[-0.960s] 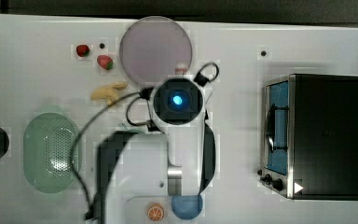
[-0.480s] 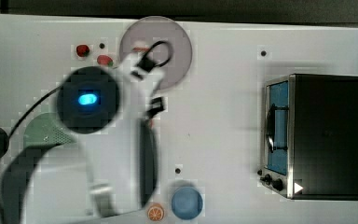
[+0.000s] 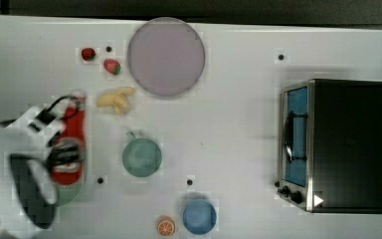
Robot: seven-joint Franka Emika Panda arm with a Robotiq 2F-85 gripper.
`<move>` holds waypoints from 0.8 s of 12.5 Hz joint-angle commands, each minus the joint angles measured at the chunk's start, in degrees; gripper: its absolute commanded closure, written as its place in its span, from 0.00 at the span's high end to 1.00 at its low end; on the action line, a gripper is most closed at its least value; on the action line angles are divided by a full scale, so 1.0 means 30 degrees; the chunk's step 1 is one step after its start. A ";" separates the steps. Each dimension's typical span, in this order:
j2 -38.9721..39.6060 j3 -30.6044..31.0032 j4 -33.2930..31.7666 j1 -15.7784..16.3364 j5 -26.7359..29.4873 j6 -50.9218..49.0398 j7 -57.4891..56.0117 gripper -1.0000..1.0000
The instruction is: Pick Ketchup from the table and place it in strainer.
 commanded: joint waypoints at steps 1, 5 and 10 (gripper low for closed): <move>0.1129 0.1121 -0.0128 0.0380 0.0162 0.2353 0.5977 0.60; 0.3574 0.2027 -0.1457 0.0988 -0.1456 0.6756 0.8225 0.60; 0.6227 0.1817 -0.2821 0.1029 -0.2751 1.0437 0.8561 0.86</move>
